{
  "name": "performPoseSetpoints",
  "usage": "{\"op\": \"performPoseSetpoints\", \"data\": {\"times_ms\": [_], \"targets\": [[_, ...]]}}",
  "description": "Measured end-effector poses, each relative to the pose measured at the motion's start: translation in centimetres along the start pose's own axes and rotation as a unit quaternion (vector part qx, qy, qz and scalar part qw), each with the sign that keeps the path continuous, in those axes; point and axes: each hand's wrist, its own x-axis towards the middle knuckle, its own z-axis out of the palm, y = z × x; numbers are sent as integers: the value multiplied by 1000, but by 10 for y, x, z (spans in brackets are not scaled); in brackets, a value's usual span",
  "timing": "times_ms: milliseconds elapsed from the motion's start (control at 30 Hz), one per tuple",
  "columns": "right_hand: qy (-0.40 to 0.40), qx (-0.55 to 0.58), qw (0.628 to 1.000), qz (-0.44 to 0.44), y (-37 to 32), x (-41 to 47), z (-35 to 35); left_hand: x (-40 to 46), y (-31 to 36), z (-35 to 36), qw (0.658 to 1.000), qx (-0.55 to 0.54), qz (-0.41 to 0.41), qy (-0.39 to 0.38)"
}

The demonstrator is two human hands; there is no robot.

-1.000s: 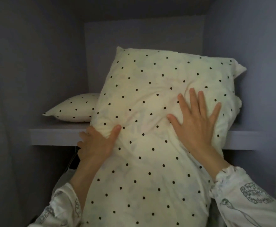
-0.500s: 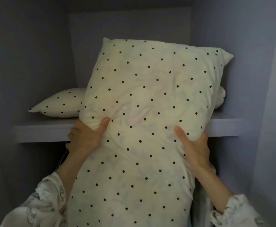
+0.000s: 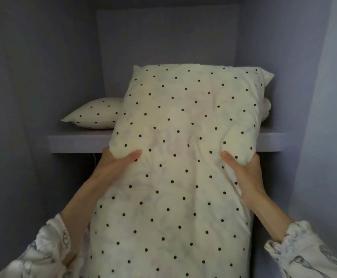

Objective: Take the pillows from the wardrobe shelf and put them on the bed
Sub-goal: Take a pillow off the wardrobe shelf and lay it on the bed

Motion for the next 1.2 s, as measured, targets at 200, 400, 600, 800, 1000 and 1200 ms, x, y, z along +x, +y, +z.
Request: {"op": "performPoseSetpoints", "data": {"times_ms": [200,400,600,800,1000,1200], "targets": [[13,-7,1000,-5,-22,-48,-25,-40,-9,-9,999,-50,1,-7],[69,-41,996,-30,-43,-123,-49,-83,-26,-28,995,-78,-19,-52],[129,-71,989,-16,-52,-238,-76,-147,-56,-58,978,-97,-60,-176],[181,-107,977,47,-38,-370,-121,-237,-109,-67,954,-74,-120,-265],[207,-104,966,116,-26,-478,-173,-325,-150,-67,934,-76,-163,-308],[258,-107,944,174,-28,-572,-238,-413,-167,-53,900,-51,-187,-389]]}}
